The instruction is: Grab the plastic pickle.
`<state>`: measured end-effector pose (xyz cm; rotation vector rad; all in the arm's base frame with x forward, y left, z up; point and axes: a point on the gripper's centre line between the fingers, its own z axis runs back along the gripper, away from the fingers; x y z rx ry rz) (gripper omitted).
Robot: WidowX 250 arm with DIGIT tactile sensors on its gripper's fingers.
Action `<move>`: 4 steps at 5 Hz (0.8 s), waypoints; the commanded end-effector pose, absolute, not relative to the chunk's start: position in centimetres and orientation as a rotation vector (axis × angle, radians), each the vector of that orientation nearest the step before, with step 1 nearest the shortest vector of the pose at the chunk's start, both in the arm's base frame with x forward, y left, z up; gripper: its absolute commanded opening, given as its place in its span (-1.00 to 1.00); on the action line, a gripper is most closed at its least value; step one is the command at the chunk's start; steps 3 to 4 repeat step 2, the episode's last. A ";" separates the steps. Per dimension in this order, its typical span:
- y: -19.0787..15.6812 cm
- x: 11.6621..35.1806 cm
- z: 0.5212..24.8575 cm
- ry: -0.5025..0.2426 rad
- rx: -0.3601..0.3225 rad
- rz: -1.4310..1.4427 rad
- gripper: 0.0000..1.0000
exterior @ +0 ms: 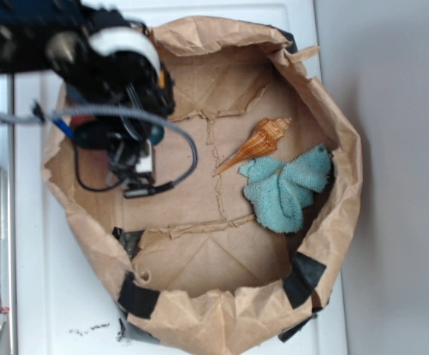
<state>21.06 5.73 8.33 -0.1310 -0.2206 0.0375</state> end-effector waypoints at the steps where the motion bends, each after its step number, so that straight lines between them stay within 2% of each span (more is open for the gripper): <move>1: 6.3 22.2 16.9 -0.288 -0.144 0.028 -1.00; 2: 6.0 22.1 17.2 -0.307 -0.120 0.017 -1.00; 4: 6.0 22.1 17.2 -0.307 -0.120 0.017 -1.00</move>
